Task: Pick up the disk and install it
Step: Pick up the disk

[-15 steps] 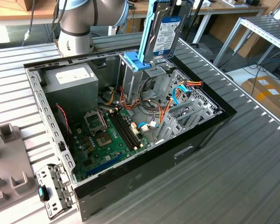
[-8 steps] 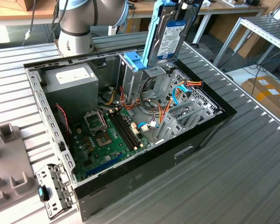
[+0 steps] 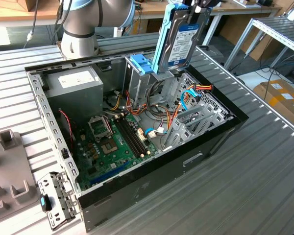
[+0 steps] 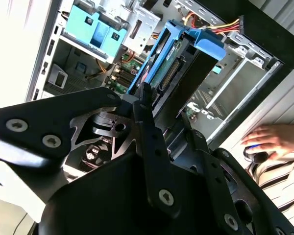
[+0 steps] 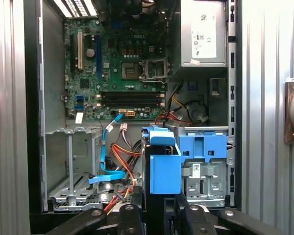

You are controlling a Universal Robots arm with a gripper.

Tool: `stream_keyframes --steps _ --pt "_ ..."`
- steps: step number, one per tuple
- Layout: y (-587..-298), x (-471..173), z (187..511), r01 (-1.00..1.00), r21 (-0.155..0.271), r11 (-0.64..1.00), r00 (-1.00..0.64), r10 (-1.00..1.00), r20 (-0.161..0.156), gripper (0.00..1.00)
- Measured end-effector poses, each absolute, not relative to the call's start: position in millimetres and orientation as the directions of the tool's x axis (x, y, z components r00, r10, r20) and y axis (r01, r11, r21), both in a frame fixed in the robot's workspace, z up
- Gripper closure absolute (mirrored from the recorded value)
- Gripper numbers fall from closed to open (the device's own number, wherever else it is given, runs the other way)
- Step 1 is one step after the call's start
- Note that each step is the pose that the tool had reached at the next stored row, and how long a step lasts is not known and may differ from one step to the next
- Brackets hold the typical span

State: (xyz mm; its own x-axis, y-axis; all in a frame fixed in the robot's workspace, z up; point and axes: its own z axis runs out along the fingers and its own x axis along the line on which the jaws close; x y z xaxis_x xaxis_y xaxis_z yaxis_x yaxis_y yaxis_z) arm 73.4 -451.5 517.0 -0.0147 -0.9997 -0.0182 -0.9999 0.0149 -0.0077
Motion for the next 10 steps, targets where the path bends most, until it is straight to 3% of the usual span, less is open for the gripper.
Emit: stream_keyframes --steps 10 --pt "-471 73 517 -1.000 -0.008 0.015 -0.015 -1.000 -0.018 0.65"
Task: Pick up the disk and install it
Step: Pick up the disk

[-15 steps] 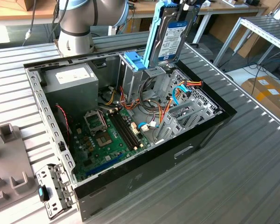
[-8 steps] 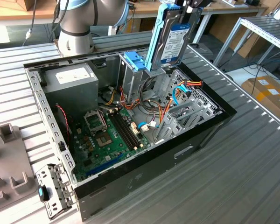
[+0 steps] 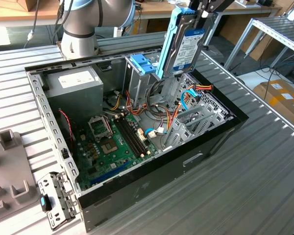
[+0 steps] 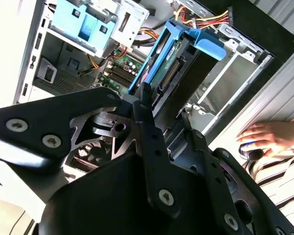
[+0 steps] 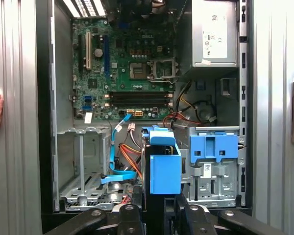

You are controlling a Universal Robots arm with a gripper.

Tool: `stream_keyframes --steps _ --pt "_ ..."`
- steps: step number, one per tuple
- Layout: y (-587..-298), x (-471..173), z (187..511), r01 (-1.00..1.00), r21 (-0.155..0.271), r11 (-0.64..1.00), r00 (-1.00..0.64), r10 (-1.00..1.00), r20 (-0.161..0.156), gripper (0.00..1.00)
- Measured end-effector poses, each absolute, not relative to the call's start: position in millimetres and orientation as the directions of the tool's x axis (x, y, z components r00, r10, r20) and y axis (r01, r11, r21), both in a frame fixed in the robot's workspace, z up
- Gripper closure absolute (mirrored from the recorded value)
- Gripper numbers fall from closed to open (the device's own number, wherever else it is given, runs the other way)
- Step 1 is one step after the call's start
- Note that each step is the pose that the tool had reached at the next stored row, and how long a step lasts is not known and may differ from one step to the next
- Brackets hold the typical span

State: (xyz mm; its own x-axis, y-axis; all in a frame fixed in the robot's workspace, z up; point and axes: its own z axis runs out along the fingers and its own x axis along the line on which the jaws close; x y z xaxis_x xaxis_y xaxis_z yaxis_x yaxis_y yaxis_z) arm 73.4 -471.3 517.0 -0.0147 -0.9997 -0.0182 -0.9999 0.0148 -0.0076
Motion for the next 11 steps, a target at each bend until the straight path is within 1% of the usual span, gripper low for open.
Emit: stream_keyframes --steps 11 --pt "-498 73 517 -1.000 -0.008 0.015 -0.015 -1.000 -0.018 0.65"
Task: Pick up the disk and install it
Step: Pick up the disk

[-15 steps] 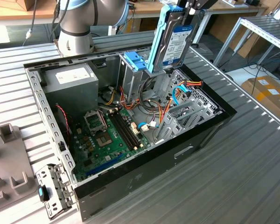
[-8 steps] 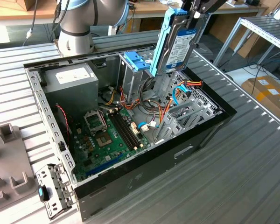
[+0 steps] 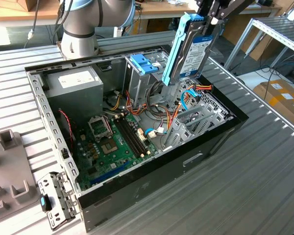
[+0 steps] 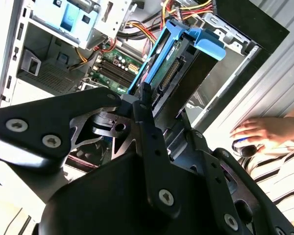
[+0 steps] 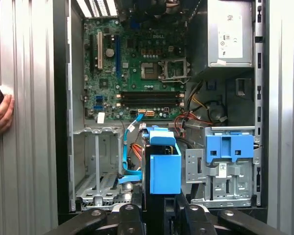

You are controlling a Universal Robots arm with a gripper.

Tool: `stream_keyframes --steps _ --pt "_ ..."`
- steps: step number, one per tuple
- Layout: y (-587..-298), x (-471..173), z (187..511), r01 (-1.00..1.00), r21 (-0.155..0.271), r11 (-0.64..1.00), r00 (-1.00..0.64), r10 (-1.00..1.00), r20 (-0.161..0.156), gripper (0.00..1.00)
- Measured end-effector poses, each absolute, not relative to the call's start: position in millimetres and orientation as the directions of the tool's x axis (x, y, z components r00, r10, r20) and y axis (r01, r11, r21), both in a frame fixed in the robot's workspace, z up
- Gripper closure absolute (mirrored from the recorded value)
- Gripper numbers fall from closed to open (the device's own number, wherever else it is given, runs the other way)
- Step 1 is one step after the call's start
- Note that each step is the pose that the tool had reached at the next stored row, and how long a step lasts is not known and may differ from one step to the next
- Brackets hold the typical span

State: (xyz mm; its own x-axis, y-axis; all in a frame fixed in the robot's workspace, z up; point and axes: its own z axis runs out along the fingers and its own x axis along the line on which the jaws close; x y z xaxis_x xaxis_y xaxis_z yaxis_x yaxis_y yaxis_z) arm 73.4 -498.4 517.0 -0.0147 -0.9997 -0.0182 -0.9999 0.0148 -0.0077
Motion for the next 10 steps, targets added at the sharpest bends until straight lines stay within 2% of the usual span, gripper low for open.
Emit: stream_keyframes --steps 10 --pt "-525 73 517 -1.000 -0.008 0.015 -0.015 -1.000 -0.018 0.65"
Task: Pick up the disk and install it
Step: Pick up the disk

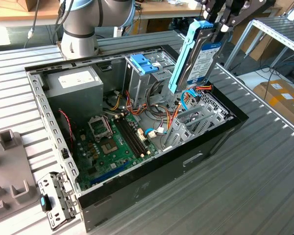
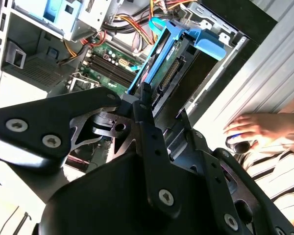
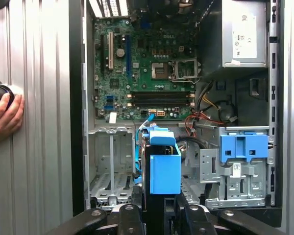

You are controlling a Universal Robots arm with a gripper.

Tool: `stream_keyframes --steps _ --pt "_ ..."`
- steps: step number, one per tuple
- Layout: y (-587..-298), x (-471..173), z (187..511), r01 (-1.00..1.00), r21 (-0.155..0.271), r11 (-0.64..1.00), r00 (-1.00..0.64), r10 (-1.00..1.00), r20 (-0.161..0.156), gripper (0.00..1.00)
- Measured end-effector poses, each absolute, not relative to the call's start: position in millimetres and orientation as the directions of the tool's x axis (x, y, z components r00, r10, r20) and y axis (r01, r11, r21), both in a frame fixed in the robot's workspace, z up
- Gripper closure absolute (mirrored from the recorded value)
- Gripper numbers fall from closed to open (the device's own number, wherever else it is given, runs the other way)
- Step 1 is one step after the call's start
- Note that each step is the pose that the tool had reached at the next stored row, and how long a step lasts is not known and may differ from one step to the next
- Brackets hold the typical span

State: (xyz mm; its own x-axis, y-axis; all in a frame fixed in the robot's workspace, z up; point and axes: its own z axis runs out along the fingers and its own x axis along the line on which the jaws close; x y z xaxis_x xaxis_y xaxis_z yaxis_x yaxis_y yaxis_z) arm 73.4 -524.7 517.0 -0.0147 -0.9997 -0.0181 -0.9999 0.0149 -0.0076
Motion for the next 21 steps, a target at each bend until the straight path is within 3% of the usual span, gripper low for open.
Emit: stream_keyframes --steps 11,21 --pt "-561 73 517 -1.000 -0.008 0.015 -0.015 -1.000 -0.018 0.65" --pt "-563 73 503 -1.000 -0.008 0.015 -0.015 -1.000 -0.018 0.65"
